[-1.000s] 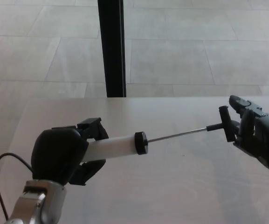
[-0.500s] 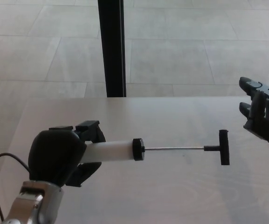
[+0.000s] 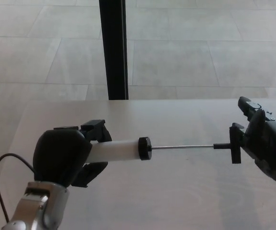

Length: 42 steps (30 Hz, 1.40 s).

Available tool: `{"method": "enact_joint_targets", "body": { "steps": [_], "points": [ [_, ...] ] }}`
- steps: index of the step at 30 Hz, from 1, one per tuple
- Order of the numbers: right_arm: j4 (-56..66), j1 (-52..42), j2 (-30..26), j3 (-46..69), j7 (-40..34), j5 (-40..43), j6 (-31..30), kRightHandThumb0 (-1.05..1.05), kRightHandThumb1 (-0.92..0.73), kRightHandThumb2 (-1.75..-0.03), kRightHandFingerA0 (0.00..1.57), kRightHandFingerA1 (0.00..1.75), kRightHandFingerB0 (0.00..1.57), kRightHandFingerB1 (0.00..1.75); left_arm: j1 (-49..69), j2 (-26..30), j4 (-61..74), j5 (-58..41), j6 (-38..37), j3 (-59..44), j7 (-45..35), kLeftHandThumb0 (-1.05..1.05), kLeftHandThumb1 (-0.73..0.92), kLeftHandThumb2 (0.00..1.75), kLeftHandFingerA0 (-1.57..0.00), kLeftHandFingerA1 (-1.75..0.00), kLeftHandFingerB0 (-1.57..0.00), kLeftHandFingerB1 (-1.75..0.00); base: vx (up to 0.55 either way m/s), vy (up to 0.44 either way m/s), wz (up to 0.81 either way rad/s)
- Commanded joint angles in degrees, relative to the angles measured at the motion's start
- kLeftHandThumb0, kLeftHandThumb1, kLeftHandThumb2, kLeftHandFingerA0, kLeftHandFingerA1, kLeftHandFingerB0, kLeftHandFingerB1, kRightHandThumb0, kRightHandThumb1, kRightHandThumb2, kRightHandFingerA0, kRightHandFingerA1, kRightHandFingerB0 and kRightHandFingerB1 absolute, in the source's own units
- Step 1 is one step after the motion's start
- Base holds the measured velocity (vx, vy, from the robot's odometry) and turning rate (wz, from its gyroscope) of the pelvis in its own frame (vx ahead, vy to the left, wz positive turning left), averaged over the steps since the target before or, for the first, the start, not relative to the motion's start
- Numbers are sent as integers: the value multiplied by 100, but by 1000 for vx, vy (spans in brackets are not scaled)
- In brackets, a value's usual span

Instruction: The robot uses its left hand to lift the air pump kept on the middle of the desk and use the right hand to compress the handle

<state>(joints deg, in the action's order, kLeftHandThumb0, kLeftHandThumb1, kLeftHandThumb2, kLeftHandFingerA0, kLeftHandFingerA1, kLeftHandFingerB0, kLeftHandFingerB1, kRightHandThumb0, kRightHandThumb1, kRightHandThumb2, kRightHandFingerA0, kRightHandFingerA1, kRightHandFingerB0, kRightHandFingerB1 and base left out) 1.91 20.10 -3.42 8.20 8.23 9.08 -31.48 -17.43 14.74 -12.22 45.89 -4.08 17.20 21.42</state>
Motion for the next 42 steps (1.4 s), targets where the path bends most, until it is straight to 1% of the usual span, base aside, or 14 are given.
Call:
{"method": "enact_joint_targets", "body": {
  "steps": [1, 7, 8, 9, 12, 13, 14, 15, 16, 19, 22, 27, 37, 42],
  "points": [
    [115, -86, 218, 45, -270, 111, -32, -101, -92, -130, 0, 10, 1, 7, -57, -21, -91, -104, -61, -64, 132, -4, 45, 123, -91, -174, -82, -145, 0, 0, 0],
    [134, 8, 295, -63, -275, 80, 1, -100, -92, -130, 0, 10, 0, 7, -102, -2, -120, 44, -35, 14, 126, -7, 45, 121, -89, -172, -82, -146, 0, 0, 0],
    [136, 70, 253, -95, -265, 51, -9, -99, -92, -130, 0, 11, 0, 8, -155, -10, -180, 37, -58, 10, 162, -10, 44, 124, -93, -172, -83, -144, 0, 0, 0],
    [147, 139, 185, -129, -240, 18, -37, -100, -92, -130, 0, 11, 0, 7, -130, 11, -203, 17, -137, 3, 216, -10, 44, 119, -124, -140, -103, -123, 0, 0, 0],
    [173, 268, 81, -178, -269, -40, -148, -101, -91, -130, 0, 9, 2, 6, -65, 16, -176, -3, -134, -10, 207, -12, 44, 119, -125, -143, -101, -124, 0, 0, 0],
    [151, 327, 88, -191, -292, -48, -150, -95, -92, -86, 0, 12, 0, 24, -66, 40, -186, 15, -134, -16, 224, -10, 44, 123, -94, -175, -83, -145, 0, 0, 0],
    [140, 353, 84, -202, -308, -45, -152, -95, -92, -86, 0, 12, 0, 24, -67, 50, -192, 23, -137, -20, 234, -10, 44, 123, -94, -175, -83, -145, 0, 0, 0],
    [163, 465, 61, -219, -352, -67, -256, -93, -92, -86, 0, 16, 1, 25, -65, 37, -198, 39, -109, -1, 218, -10, 46, 120, -91, -174, -83, -147, 0, 0, 0],
    [203, 536, 44, -270, -363, -90, -321, -100, -89, -128, 0, 12, 9, 13, -81, 17, -202, 78, -98, 26, 256, -9, 45, 122, -93, -175, -81, -152, 0, 0, 0],
    [252, 518, 111, -394, -415, -116, -339, -102, -92, -130, 0, 7, 8, 8, -136, 10, -214, 162, -63, 80, 282, -7, 44, 127, -93, -172, -80, -144, 0, 0, 0],
    [251, 464, 181, -485, -470, -146, -257, -101, -92, -130, 0, 9, 8, 10, -171, 54, -209, 241, -57, 130, 293, -9, 45, 121, -88, -170, -82, -143, 0, 0, 0],
    [267, 413, 316, -555, -545, -126, -195, -99, -92, -130, 0, 11, 6, 11, -174, -52, -248, -4, -181, 56, 333, -7, 42, 126, -92, -175, -83, -149, 0, 0, 0],
    [71, 344, 936, -458, -772, -29, 192, -99, -92, -131, 0, 16, 0, 11, -326, -131, -238, 103, 37, 76, 259, -11, 49, 116, -91, -173, -83, -142, 0, 0, 0],
    [6, 270, 1138, -283, -890, 46, 312, -98, -92, -131, 0, 17, 0, 12, -410, -207, -327, -49, -43, 15, 261, -14, 48, 117, -91, -175, -82, -148, 0, 0, 0]
  ]
}}
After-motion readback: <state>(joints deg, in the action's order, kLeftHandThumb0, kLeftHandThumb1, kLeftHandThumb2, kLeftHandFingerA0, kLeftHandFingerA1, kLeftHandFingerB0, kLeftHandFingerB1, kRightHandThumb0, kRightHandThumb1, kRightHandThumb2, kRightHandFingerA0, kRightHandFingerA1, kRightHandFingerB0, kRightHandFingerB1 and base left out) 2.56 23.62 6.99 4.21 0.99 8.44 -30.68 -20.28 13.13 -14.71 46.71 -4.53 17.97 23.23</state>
